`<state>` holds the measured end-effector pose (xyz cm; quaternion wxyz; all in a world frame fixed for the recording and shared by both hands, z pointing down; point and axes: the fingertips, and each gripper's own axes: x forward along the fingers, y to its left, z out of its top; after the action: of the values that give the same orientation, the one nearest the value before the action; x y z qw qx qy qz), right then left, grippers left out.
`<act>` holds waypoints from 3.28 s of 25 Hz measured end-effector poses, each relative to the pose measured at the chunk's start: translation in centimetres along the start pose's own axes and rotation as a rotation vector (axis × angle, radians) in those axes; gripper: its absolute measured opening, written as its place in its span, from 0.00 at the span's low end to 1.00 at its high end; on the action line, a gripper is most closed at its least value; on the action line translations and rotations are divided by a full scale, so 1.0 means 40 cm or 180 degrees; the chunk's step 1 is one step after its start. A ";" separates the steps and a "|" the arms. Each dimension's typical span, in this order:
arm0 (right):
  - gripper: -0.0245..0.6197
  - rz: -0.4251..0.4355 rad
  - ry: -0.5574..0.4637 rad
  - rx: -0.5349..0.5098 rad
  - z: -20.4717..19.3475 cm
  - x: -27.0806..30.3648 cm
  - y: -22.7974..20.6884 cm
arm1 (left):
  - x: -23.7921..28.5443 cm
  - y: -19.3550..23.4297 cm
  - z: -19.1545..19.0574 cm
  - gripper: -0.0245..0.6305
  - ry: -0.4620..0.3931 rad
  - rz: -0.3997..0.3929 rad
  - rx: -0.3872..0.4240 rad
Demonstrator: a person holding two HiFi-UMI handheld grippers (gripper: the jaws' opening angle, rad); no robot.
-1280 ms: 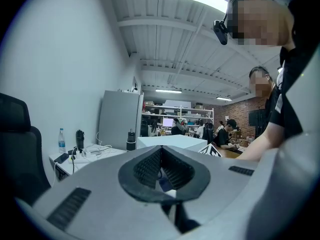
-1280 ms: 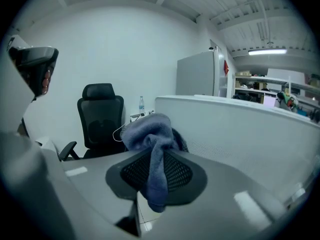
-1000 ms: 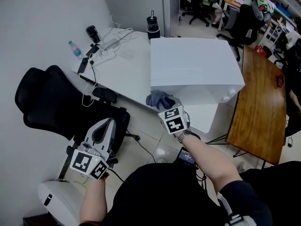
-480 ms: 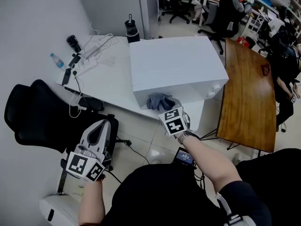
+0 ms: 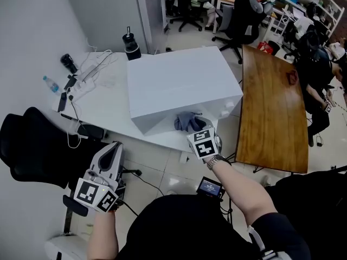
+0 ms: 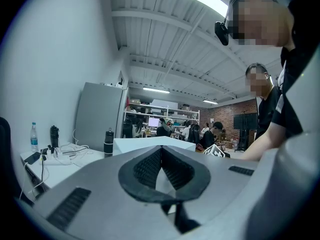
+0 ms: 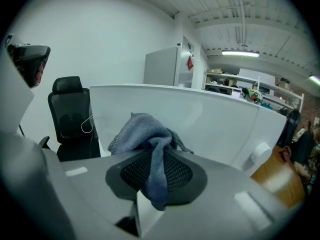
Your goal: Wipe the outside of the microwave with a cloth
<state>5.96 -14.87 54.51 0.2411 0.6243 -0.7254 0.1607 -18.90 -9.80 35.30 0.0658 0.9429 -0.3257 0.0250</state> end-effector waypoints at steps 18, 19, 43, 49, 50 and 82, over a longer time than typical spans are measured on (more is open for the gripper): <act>0.14 -0.0236 0.0006 0.0272 -0.083 -0.108 -0.339 | 0.161 -0.229 0.005 0.04 0.0113 0.0013 0.0033; 0.14 -0.0235 0.0003 0.0271 -0.085 -0.113 -0.352 | 0.169 -0.239 0.006 0.04 0.0115 0.0014 0.0035; 0.14 0.0298 -0.0539 0.0163 -0.009 -0.296 -0.398 | 0.252 -0.415 -0.022 0.04 0.0158 -0.0122 0.0003; 0.14 0.1157 -0.0952 -0.0085 0.104 -0.417 -0.279 | 0.290 -0.479 -0.037 0.20 0.0264 -0.0565 0.0063; 0.14 0.1347 -0.1022 -0.0108 0.121 -0.442 -0.255 | 0.299 -0.493 -0.039 0.24 0.0282 -0.0649 0.0085; 0.22 0.3792 -0.1210 -0.0850 0.164 -0.784 0.040 | 0.171 -0.710 0.042 0.19 -0.0132 -0.1532 -0.0116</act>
<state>6.66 7.88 31.90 0.0533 0.0962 -0.9920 0.0619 4.01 7.94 31.21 0.0801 0.9923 -0.0933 -0.0166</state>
